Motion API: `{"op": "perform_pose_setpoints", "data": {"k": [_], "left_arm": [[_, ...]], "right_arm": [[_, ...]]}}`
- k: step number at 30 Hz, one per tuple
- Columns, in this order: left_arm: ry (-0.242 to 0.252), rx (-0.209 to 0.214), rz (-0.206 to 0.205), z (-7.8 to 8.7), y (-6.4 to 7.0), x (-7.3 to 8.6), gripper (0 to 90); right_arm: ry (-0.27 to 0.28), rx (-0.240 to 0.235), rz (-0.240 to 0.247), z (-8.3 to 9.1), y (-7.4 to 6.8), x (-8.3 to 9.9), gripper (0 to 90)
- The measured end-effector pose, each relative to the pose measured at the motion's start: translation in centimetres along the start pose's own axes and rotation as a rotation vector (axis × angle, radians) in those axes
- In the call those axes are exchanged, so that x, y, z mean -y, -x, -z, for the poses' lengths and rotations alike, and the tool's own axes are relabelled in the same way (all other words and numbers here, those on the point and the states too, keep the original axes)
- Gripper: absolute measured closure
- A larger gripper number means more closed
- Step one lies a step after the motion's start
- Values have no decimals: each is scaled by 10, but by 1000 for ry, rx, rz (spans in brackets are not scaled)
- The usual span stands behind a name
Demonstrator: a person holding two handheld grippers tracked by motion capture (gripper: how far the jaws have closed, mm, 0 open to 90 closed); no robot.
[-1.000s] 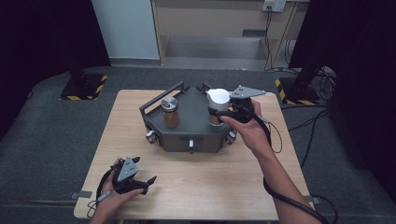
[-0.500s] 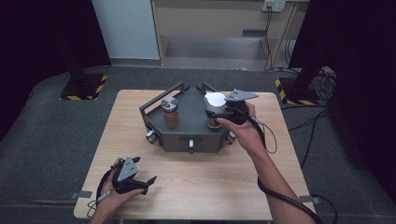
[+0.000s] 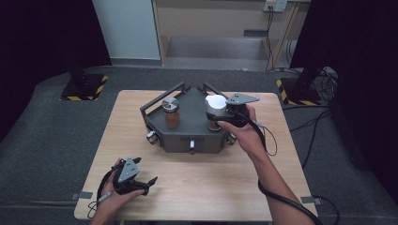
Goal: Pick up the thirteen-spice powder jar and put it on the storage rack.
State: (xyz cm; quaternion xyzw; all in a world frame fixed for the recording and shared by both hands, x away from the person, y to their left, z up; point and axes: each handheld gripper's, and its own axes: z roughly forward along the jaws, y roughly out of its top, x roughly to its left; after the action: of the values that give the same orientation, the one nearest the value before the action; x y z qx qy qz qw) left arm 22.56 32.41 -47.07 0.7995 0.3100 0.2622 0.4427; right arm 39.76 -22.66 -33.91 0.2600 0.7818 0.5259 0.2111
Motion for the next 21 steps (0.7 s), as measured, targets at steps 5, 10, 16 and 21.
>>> {"op": "perform_pose_setpoints", "data": {"k": [5, 10, 16, 21], "left_arm": [[-1, 1, -1, 0, 0, 0, 27], [0, 0, 1, 0, 0, 0, 27], [-2, 1, -2, 0, 0, 0, 27], [-4, 1, -4, -1, 0, 0, 27]], "right_arm": [[2, -1, -1, 0, 0, 1, 310], [-2, -2, 0, 0, 0, 0, 309], [-3, -3, 0, 0, 0, -1, 309], [-2, -3, 1, 0, 1, 0, 309]]}}
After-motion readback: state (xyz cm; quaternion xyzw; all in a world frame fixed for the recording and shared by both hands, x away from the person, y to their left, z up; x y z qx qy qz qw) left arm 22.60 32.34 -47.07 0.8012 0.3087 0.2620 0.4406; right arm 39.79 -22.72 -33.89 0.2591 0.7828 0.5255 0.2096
